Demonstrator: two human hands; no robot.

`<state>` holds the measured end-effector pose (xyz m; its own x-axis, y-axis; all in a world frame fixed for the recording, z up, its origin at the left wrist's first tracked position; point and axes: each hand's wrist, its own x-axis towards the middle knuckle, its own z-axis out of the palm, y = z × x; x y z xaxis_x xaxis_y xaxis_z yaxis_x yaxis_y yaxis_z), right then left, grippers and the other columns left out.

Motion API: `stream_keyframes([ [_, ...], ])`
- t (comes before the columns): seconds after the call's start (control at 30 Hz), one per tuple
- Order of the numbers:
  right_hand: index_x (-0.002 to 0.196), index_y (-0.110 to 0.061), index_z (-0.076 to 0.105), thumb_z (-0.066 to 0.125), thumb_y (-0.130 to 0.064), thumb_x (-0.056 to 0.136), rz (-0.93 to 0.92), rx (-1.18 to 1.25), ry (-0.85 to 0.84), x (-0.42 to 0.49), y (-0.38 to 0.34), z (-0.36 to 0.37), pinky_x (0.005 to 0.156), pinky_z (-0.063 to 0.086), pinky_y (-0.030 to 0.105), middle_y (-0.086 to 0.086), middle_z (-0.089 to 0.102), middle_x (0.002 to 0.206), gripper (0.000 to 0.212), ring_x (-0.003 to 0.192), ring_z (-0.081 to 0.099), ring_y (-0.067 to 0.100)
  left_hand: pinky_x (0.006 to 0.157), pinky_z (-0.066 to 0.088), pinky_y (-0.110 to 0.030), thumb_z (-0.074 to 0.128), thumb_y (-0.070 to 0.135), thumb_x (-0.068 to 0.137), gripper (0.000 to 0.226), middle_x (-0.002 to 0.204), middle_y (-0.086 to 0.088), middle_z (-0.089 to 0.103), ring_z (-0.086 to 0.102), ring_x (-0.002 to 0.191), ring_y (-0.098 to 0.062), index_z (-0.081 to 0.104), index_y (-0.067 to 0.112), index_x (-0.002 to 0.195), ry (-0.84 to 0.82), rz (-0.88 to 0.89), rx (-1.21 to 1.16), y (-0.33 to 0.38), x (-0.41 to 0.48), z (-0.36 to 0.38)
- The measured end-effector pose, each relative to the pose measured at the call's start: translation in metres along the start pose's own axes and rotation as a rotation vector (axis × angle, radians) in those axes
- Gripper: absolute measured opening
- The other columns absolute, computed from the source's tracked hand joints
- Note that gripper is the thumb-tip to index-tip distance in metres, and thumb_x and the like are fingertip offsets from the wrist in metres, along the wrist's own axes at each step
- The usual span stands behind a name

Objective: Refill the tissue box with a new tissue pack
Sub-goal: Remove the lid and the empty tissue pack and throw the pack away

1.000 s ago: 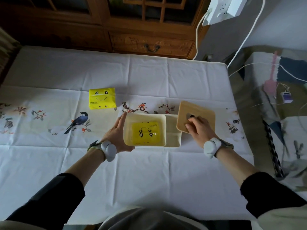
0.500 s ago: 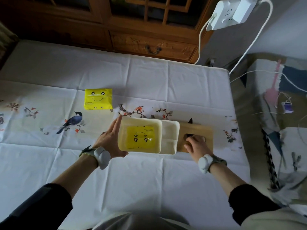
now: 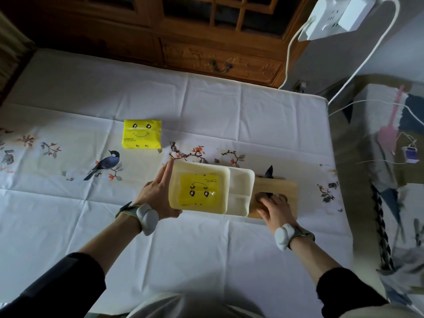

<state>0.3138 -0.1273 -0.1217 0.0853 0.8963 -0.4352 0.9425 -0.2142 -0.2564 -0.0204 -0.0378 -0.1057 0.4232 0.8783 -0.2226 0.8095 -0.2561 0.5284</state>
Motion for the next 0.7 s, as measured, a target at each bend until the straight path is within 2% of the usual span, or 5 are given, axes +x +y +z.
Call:
stream_keyframes([
  [0.17, 0.121, -0.018, 0.055, 0.057, -0.028, 0.089, 0.023, -0.011, -0.01, -0.003, -0.003, 0.001, 0.096, 0.035, 0.038, 0.014, 0.052, 0.111, 0.034, 0.113, 0.04, 0.033, 0.073, 0.055, -0.045, 0.086, 0.035, 0.047, 0.137, 0.157, -0.009, 0.018, 0.057, 0.11, -0.045, -0.004, 0.013, 0.148, -0.017, -0.005, 0.009, 0.0, 0.0, 0.0],
  [0.33, 0.119, -0.024, 0.057, 0.061, -0.031, 0.086, 0.064, 0.013, -0.01, -0.006, -0.004, 0.002, 0.094, 0.04, 0.038, 0.009, 0.044, 0.119, 0.034, 0.112, 0.041, 0.027, 0.07, 0.055, -0.044, 0.084, 0.035, 0.048, 0.137, 0.157, -0.007, 0.016, 0.057, 0.111, -0.044, -0.008, 0.017, 0.148, -0.018, -0.017, -0.006, 0.001, -0.001, 0.0],
  [0.43, 0.118, -0.023, 0.057, 0.059, -0.031, 0.086, 0.067, 0.0, 0.003, -0.006, -0.004, 0.002, 0.094, 0.04, 0.038, 0.009, 0.048, 0.119, 0.033, 0.111, 0.042, 0.029, 0.067, 0.055, -0.042, 0.085, 0.034, 0.048, 0.137, 0.156, -0.008, 0.018, 0.058, 0.109, -0.044, -0.008, 0.022, 0.147, -0.011, 0.006, -0.011, 0.001, -0.001, 0.0],
  [0.57, 0.106, -0.008, 0.062, 0.058, -0.018, 0.086, 0.084, 0.095, 0.239, 0.004, -0.012, -0.016, 0.083, 0.044, 0.04, 0.018, 0.06, 0.106, 0.022, 0.101, 0.051, 0.037, 0.065, 0.055, -0.043, 0.084, 0.034, 0.047, 0.135, 0.156, -0.008, 0.019, 0.06, 0.104, -0.044, -0.007, 0.027, 0.146, -0.004, 0.01, -0.018, 0.002, -0.001, -0.001],
  [0.7, 0.094, -0.005, 0.06, 0.058, -0.009, 0.084, 0.07, 0.288, 0.443, 0.025, -0.038, -0.054, 0.075, 0.045, 0.037, 0.016, 0.06, 0.088, 0.011, 0.087, 0.052, 0.032, 0.069, 0.056, -0.044, 0.084, 0.035, 0.048, 0.136, 0.157, -0.006, 0.016, 0.056, 0.112, -0.043, -0.009, 0.022, 0.147, -0.019, -0.013, -0.016, 0.0, -0.001, 0.0],
])
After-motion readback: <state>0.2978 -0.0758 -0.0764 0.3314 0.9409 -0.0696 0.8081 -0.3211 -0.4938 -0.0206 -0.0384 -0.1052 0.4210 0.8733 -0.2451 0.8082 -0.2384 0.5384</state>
